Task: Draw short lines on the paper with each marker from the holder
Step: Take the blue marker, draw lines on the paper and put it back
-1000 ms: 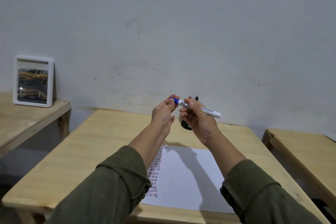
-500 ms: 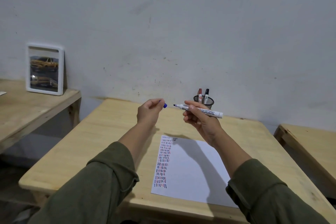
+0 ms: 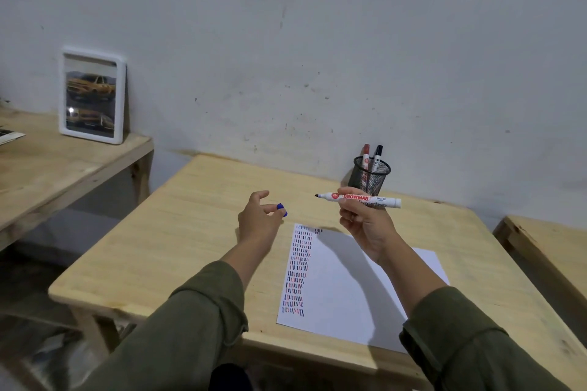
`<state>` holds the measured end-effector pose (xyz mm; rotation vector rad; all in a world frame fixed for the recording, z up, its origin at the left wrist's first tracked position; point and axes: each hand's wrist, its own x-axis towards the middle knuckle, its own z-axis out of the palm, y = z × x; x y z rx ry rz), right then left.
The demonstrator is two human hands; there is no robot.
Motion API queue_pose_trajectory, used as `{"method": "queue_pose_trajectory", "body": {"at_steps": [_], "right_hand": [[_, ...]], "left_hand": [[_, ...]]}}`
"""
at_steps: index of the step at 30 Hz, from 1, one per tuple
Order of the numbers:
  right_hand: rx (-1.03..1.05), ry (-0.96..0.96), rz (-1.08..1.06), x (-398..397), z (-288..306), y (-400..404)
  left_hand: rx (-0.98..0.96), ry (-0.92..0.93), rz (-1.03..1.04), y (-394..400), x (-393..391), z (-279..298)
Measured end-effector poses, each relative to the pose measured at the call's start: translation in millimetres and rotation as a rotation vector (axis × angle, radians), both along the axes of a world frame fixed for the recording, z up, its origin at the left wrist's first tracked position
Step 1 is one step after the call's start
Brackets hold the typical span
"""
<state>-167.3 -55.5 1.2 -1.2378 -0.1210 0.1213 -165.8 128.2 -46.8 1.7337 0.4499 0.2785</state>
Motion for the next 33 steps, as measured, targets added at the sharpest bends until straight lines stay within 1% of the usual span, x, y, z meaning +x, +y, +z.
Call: {"method": "queue_pose_trajectory", "body": {"at_steps": [2,5,10,17,20,24,26,28,31,33], "right_hand": [[0.009,0.013,-0.008,0,-2,1],[0.039,0.031,-0.003,3,-4,3],[0.037,0.04,-0.015,8,-12,5],[0.009,0.085,-0.037,8,-19,4],[-0.003,0.092,-0.084,6,-23,2],[-0.048,0.086,-0.147,2,-30,-5],[-0.072,0.108,-0.178,0,-35,-9],[-0.089,0.141,-0.225,0,-39,-12],[-0.105,0.206,-0.281,2,-43,-14],[-0.087,0.224,-0.288,2,-44,-15]], "left_hand": [[0.049,0.021,-0.003,1,2,-6],[0.048,0.024,0.0,2,2,-12],[0.149,0.036,-0.072,1,0,-16],[0.162,0.019,-0.119,7,-11,-17],[0.158,-0.012,-0.125,5,-24,-18],[0.182,-0.033,-0.208,-3,-44,-18],[0.226,-0.014,-0.269,-5,-51,-20],[0.328,0.008,-0.314,-6,-56,-24],[0.47,-0.009,-0.332,-7,-58,-29],[0.496,-0.023,-0.332,-7,-58,-31]]}}
